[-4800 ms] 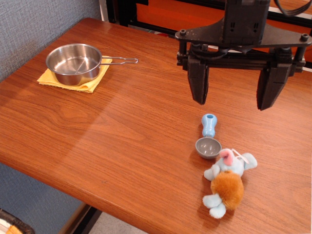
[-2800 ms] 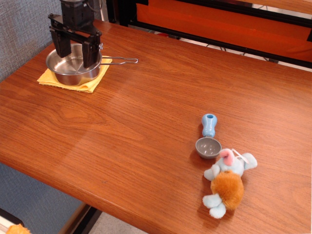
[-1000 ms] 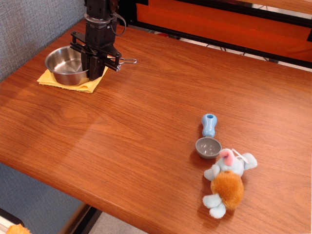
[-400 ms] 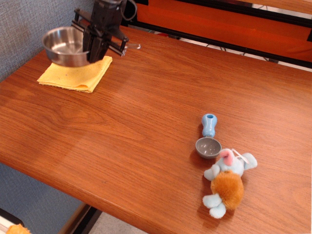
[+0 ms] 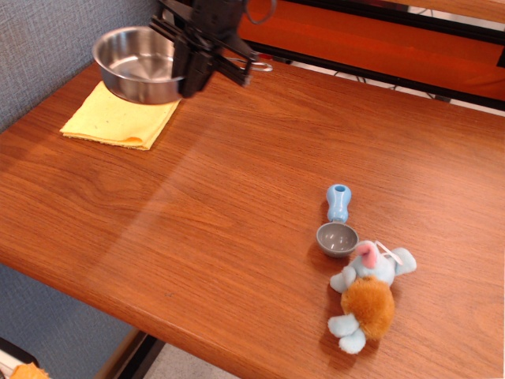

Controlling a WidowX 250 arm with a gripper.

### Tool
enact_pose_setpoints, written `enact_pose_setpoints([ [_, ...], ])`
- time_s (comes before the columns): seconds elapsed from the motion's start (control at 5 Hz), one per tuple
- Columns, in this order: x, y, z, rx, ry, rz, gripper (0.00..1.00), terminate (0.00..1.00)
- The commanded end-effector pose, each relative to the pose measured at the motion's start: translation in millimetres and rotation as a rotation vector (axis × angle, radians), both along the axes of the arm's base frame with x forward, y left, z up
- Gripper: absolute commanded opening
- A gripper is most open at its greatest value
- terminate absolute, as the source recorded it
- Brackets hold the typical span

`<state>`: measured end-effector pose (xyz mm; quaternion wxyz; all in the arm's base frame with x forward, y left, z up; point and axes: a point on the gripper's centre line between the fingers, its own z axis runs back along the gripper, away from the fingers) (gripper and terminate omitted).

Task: Move the pan away from the yellow cloth

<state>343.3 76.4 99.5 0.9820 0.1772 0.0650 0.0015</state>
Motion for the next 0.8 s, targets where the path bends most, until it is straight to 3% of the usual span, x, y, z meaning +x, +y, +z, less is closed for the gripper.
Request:
enact_pose_setpoints([
  [0.0,37,-93,22,-0.078,-0.148,-0.193,0.0,0.0],
  [0.2,59,-139,6,-0.092,-0.171,-0.276,0.0,0.0],
  [0.4,73,-166,-15,-0.076,-0.135,-0.308,0.0,0.0],
  [0.6,74,-165,-33,-0.088,-0.117,-0.295,0.0,0.0],
])
